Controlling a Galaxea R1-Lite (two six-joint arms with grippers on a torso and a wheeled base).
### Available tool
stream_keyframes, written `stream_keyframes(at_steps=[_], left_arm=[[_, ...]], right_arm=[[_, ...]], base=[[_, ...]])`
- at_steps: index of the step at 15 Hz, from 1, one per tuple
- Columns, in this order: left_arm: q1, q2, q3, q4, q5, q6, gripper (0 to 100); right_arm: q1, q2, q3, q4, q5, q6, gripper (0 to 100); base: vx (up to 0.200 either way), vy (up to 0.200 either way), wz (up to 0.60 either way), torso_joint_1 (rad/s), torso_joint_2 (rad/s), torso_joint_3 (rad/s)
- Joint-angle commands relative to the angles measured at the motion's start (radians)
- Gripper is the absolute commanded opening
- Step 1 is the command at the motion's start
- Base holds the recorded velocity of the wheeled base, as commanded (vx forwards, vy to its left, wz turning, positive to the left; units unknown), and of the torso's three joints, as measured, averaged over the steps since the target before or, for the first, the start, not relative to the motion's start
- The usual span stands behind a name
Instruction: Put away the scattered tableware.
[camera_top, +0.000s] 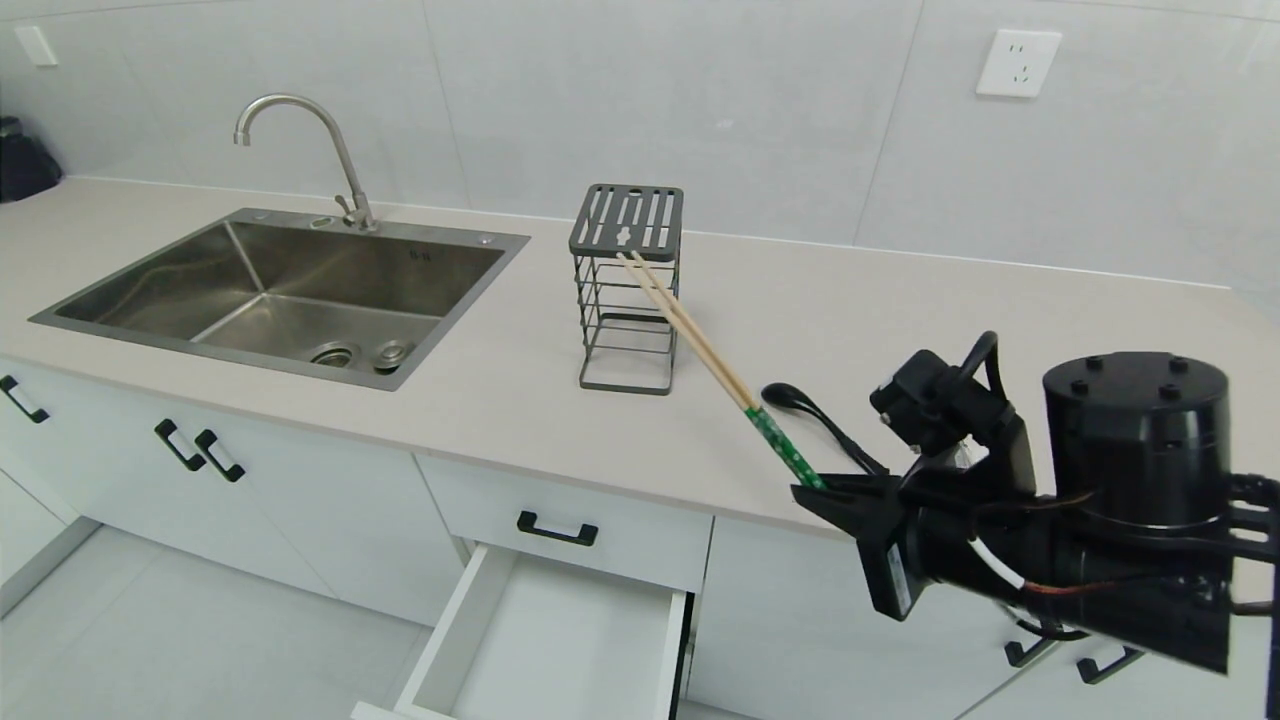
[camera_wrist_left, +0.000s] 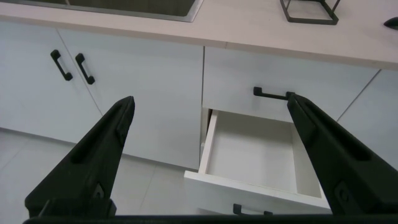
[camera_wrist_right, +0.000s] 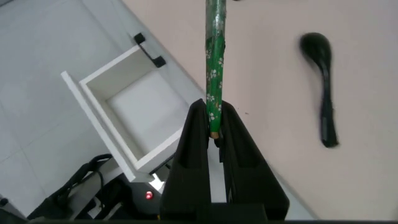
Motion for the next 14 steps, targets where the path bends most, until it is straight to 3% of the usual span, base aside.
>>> stream_keyframes(at_steps=[1, 4, 10, 14], left_arm=[[0.002, 0.001, 0.0, 0.0, 0.0, 0.0, 100], [0.0, 0.001, 0.0, 0.0, 0.0, 0.0, 100], [0.0, 0.001, 0.0, 0.0, 0.0, 0.0, 100], [0.0, 0.001, 0.0, 0.0, 0.0, 0.0, 100]], right_arm=[[0.026, 0.043, -0.011, -0.004, 0.017, -0.019, 0], [0.032, 0.065, -0.023, -0.002, 0.062, -0.14, 0], [0.127, 0.114, -0.026, -0.004, 0.091, -0.145, 0], [0.138, 0.169, -0.026, -0.002, 0.091, -0.145, 0]], base=[[0.0, 0.0, 0.0, 0.0, 0.0, 0.0], [0.0, 0.0, 0.0, 0.0, 0.0, 0.0], [0.0, 0.0, 0.0, 0.0, 0.0, 0.0], [0.0, 0.0, 0.0, 0.0, 0.0, 0.0]])
